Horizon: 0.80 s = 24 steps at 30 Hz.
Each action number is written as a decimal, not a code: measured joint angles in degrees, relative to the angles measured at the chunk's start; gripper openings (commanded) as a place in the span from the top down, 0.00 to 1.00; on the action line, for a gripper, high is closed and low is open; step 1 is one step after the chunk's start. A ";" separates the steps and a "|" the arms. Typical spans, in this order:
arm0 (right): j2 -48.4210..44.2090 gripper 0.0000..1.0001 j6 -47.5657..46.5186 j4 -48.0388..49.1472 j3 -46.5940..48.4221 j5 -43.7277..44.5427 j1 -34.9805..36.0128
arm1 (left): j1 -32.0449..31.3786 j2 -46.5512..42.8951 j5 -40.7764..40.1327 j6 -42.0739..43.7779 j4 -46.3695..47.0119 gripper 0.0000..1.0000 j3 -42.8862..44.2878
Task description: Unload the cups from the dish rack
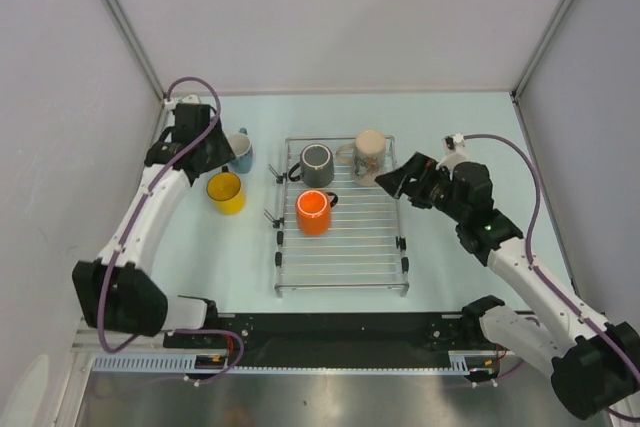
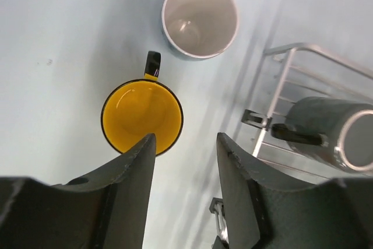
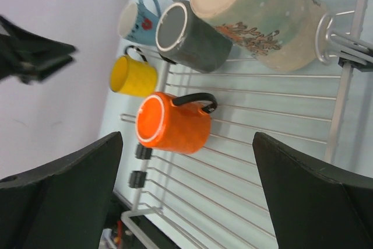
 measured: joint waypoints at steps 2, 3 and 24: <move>1.81 0.00 -2.91 -3.17 2.67 3.23 3.96 | -1.38 -4.85 -1.81 -0.11 -0.39 0.47 -0.11; 2.89 0.00 -4.31 -4.72 4.44 4.90 6.73 | -2.36 -7.34 -2.43 -0.17 -0.15 0.46 -0.42; 23.12 0.00 -16.15 -19.52 21.38 37.97 35.82 | -20.61 -31.17 -6.12 -1.16 5.46 0.41 -23.67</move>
